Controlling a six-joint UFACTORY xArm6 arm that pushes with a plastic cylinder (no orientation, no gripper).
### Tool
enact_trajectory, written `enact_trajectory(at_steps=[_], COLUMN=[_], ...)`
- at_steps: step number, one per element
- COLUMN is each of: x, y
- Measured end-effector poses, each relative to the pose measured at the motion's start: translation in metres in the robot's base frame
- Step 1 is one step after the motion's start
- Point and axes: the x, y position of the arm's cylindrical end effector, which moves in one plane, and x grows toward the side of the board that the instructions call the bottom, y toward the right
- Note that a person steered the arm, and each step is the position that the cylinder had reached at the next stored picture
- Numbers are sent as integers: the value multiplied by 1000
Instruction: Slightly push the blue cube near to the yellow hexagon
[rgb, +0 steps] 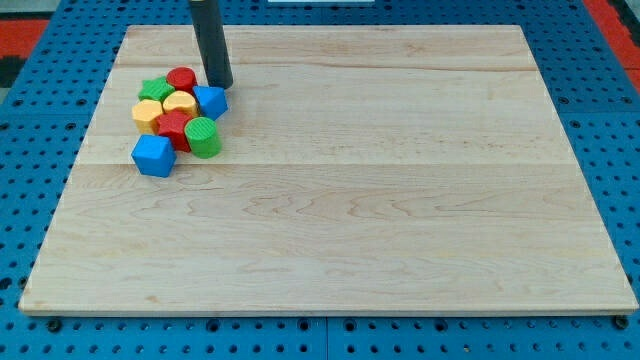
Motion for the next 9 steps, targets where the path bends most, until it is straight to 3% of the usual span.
enact_trajectory(at_steps=[2, 3, 4, 6, 9], x=[45, 138, 176, 163, 143], y=[76, 85, 61, -13, -41])
